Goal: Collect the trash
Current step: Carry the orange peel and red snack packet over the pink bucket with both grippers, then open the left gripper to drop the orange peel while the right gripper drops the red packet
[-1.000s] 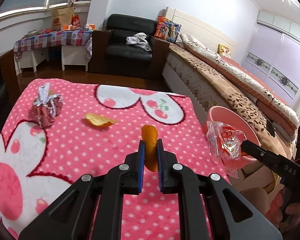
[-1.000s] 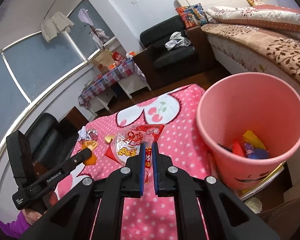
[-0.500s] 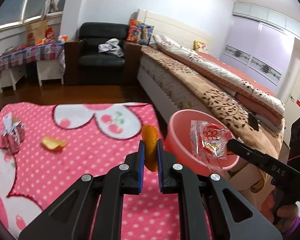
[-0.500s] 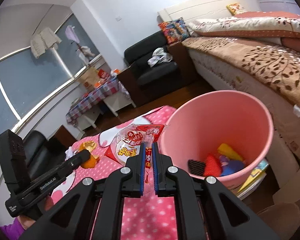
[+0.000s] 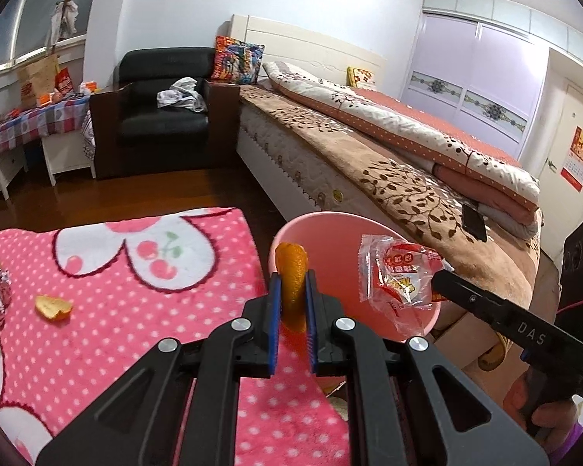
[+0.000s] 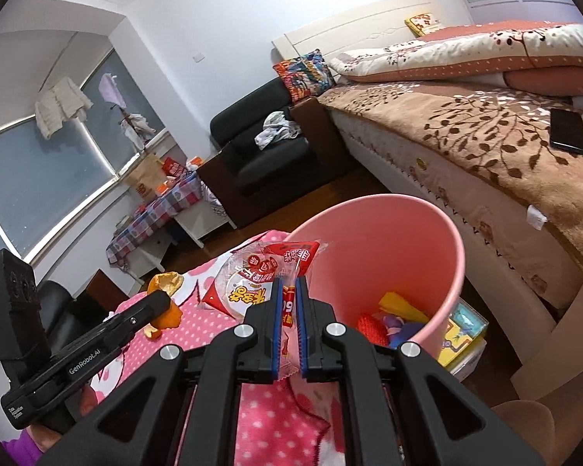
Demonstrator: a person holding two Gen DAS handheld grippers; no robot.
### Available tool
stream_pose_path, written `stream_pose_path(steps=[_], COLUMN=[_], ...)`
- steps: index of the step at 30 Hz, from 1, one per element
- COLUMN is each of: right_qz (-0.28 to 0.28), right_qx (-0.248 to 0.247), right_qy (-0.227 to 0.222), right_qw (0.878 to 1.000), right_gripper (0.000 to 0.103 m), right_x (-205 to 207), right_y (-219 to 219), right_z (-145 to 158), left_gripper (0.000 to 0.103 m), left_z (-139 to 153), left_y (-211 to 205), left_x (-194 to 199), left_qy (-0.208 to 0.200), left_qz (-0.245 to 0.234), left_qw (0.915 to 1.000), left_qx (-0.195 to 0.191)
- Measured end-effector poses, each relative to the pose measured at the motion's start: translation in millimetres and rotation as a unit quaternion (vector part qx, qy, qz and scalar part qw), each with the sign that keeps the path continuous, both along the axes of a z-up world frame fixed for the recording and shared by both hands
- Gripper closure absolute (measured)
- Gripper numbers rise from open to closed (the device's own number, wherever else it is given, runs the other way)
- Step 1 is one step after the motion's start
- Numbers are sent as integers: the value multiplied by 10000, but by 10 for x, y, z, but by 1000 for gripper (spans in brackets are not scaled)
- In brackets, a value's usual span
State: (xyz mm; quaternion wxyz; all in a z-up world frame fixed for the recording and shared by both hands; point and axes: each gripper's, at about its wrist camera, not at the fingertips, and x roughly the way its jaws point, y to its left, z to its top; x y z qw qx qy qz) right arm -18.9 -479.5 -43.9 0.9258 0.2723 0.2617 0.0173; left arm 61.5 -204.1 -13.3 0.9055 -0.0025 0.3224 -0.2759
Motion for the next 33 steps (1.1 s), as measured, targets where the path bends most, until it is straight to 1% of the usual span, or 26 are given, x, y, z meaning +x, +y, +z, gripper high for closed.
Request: stream_pose_path(steps=[10, 33], right_qz=[-148, -384], right_qx=[12, 110], right_qy=[70, 246], right_qw=[9999, 9989], right_gripper=[97, 97], right_x=[23, 67], right_y=[-140, -269], right_z=[-70, -230], left_gripper=[92, 92], left_z=[-71, -368], left_y=[-234, -697], left_x=[61, 262], left_qy=[26, 171], left_qz=[-184, -371], left_qw=[9998, 9978], left_qx=[78, 527])
